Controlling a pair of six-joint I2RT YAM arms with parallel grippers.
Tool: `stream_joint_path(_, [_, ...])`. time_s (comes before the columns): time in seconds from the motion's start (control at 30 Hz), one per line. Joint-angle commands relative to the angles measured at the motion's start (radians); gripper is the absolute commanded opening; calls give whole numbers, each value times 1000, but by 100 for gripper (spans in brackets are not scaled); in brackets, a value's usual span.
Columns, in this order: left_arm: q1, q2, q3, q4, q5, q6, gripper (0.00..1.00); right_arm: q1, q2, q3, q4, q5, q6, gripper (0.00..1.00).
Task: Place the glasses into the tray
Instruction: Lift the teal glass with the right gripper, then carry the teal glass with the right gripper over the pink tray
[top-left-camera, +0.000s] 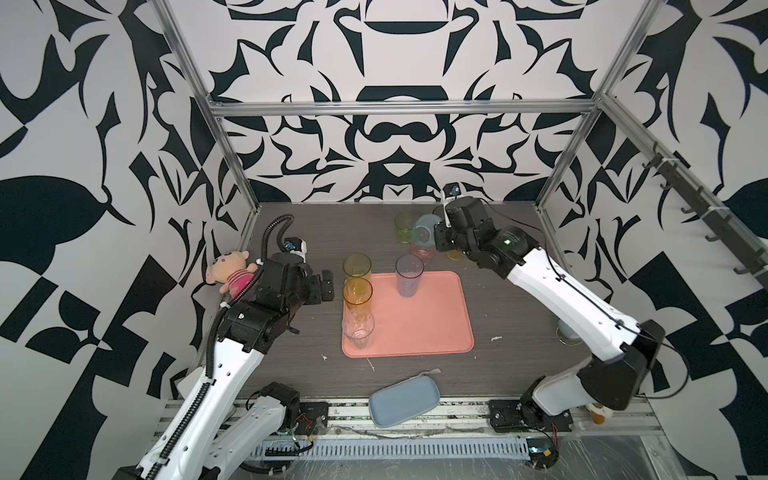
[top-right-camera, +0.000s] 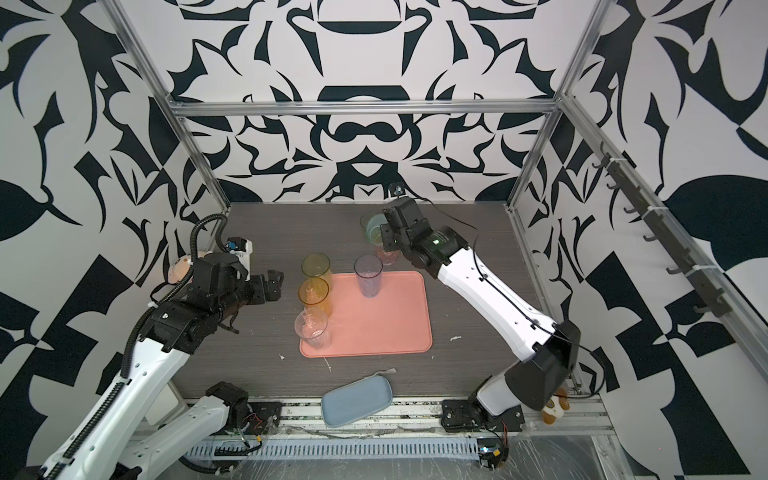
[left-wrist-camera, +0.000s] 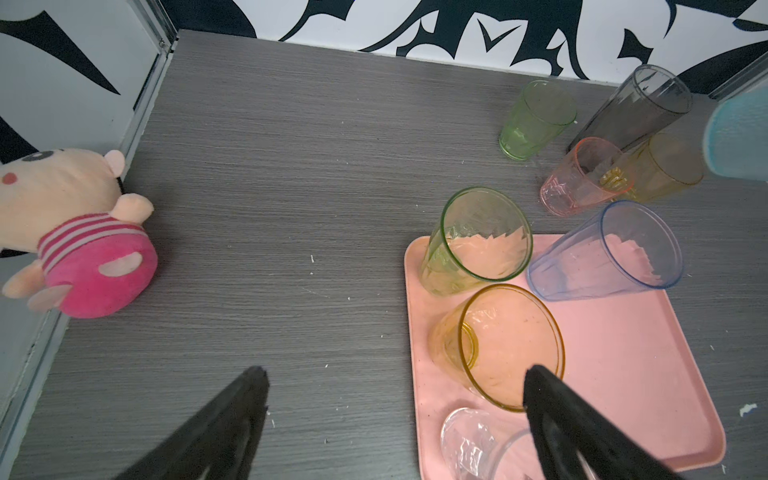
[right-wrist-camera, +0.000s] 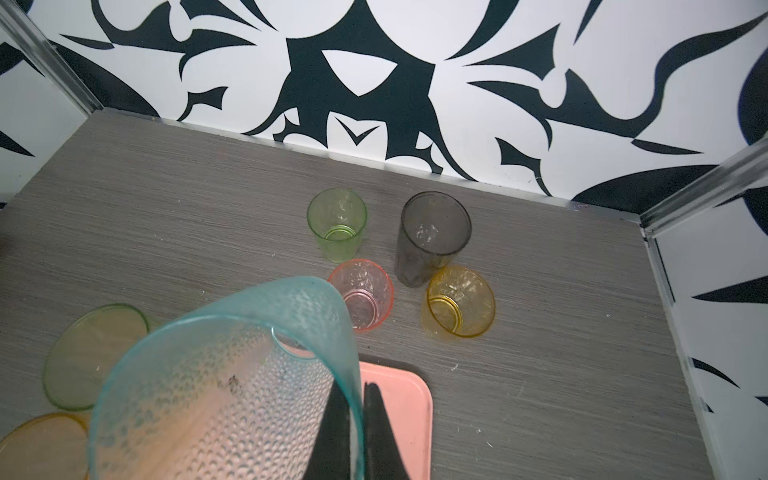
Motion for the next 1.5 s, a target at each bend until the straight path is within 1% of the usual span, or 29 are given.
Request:
stream_joint_path(0.0, [3, -6, -10, -1, -6, 4, 99, 0, -67, -31, 59, 40, -32, 0])
stream_joint_path(0.13, [3, -3, -10, -1, -6, 4, 99, -1, -107, -83, 21, 39, -33, 0])
stream_joint_path(0.27, [3, 0, -11, -1, -3, 4, 99, -1, -136, -170, 1, 50, -38, 0])
stream_joint_path(0.47, [4, 2, -9, -1, -1, 4, 99, -1, -176, -275, -38, 41, 9, 0])
stream_joint_path(0.67, [3, 8, -9, -2, 3, 4, 99, -1, -210, -388, -17, -6, 59, 0])
stream_joint_path(0.87, [3, 7, -9, -1, 6, 4, 99, -1, -207, -444, -20, -50, 100, 0])
stream_joint_path(1.1, [3, 8, -9, -1, 10, 3, 99, 0, -213, -519, 18, -115, 132, 0])
stream_joint_path(1.23, [4, 10, -7, -1, 12, 2, 99, 1, -192, -544, 49, -184, 141, 0])
stream_joint_path(1.27, [3, 11, -8, -1, 12, 2, 100, 2, -186, -546, 56, -228, 143, 0])
stream_joint_path(1.3, [4, 11, -8, -2, 14, 3, 100, 5, -177, -548, 66, -243, 145, 0])
stream_joint_path(1.47, [3, 9, -9, -2, 15, 2, 99, 23, -130, -545, 81, -255, 156, 0])
